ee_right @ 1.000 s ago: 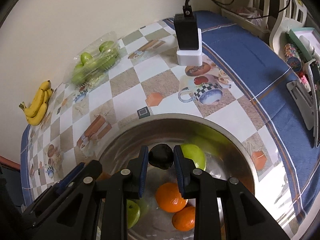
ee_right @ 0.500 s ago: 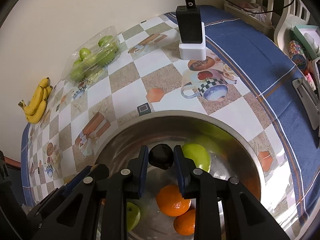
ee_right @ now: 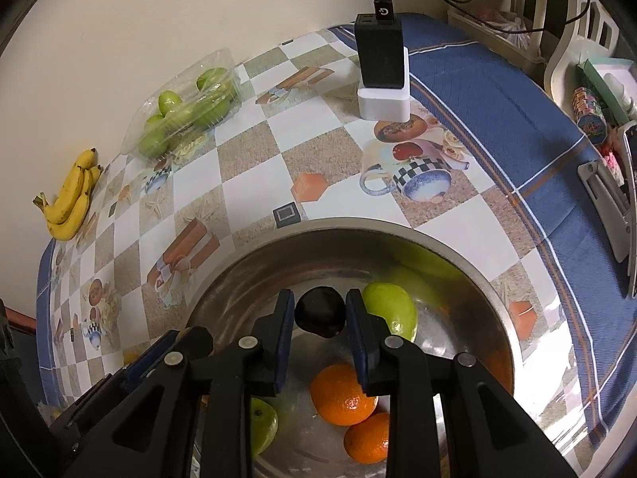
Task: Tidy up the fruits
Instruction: 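Open left gripper to drop the yellow fruit in the bowl while right gripper drops the plum, then move left gripper to the black plum on the table while right gripper reaches the small yellow fruit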
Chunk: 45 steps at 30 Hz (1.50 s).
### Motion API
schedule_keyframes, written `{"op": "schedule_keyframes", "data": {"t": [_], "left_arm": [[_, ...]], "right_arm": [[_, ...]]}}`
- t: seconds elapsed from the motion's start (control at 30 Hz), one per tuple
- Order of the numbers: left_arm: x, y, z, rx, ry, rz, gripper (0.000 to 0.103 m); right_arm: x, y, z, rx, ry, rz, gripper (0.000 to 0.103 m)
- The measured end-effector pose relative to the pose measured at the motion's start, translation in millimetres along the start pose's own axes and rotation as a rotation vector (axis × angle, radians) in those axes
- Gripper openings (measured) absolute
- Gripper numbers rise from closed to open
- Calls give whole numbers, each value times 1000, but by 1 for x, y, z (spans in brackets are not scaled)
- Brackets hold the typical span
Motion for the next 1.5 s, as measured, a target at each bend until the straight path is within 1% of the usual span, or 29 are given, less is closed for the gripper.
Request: {"op": "schedule_keyframes", "data": {"t": [0.37,0.57,0.7,0.77,0.8,0.93,0.97,1.03,1.1,1.13,1.17,1.2,1.23,1.3,1.33,1.37,1.4,1.43,1.5], "left_arm": [[3,2,14,-26,-9,23,29],[3,4,18,-15,-10,25,29],[2,10,17,-6,3,43,29],[2,14,17,-2,11,60,30],[2,17,18,1,13,73,31],[3,32,21,31,10,117,52],[3,37,22,47,8,130,53],[2,46,24,81,4,145,54],[1,58,25,122,4,170,59],[1,66,25,145,5,186,61],[0,72,26,159,5,195,65],[-1,80,27,185,8,208,67],[-2,87,28,211,9,217,71],[-3,97,29,247,8,227,73],[-4,103,29,263,9,232,76],[-5,109,29,279,10,241,82],[-6,114,30,291,10,251,84],[-7,120,30,306,8,262,85],[-8,129,32,320,5,274,87]], "right_arm": [[3,8,14,-4,-24,32,28],[2,9,14,-6,-22,38,28],[3,9,14,-6,-22,39,28],[2,9,14,-6,-21,38,34],[2,8,13,-9,-21,37,40],[2,6,12,-24,-15,39,42],[1,6,11,-29,-14,41,44],[1,7,10,-33,-13,47,56],[0,8,10,-37,-11,56,57],[0,8,9,-40,-10,60,60],[-1,8,8,-44,-8,63,63],[-1,9,8,-46,-8,66,70],[-1,9,8,-48,-9,69,71],[-1,11,7,-50,-8,79,71],[-2,12,7,-50,-8,84,71],[-2,13,6,-52,-8,89,72],[-2,15,6,-54,-8,95,81],[-3,16,5,-56,-10,100,87],[-4,19,5,-58,-9,114,87]]}}
Point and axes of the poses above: each gripper's, at about its wrist camera, not at the fingertips, and z roughly against the way its jaws point, y to its left, x to its top, the point moved 5 cm from there along -z, roughly the way its jaws point, and after that the axes turned 3 degrees about x, right-handed, at the moved point
